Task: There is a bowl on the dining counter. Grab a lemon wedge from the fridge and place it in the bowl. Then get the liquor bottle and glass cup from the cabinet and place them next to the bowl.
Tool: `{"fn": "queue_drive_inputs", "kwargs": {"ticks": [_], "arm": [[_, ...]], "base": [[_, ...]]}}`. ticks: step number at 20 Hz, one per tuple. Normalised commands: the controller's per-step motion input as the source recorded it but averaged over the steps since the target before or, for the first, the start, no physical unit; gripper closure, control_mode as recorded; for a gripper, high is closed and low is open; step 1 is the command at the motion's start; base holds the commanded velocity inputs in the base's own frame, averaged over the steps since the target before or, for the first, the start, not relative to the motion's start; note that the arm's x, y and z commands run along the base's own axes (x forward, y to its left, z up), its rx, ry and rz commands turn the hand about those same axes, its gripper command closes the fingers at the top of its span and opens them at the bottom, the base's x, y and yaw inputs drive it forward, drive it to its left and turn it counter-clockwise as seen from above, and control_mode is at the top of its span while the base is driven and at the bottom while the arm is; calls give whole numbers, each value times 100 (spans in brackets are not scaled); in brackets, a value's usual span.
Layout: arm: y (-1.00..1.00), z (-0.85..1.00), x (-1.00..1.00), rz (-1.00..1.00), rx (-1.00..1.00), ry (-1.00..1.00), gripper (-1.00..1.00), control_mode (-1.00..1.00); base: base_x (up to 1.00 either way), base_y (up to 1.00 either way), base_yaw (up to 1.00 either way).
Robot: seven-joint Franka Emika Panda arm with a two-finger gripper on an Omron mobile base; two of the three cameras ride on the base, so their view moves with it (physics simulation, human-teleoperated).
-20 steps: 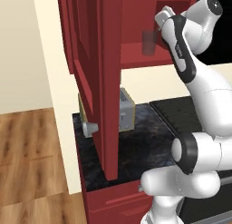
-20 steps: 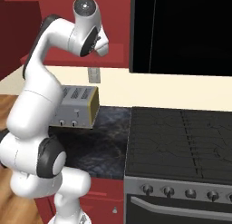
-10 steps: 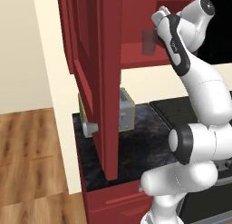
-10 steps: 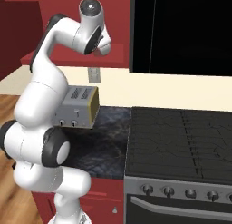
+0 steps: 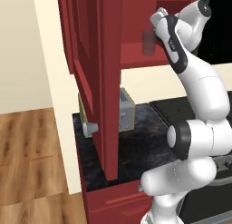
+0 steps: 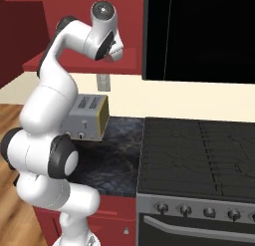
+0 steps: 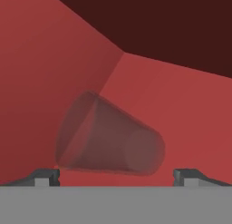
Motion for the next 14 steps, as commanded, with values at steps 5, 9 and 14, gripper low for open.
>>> {"fn": "queue_drive_inputs", "kwargs": {"ticks": [5, 9, 14], "arm": [[0, -5, 25, 0, 2, 0, -100, -100], [-4, 0, 27, 0, 2, 0, -100, -100], [-7, 0, 21, 0, 2, 0, -100, -100]], "base": [[0, 0, 0], [0, 0, 0], [0, 0, 0]]}}
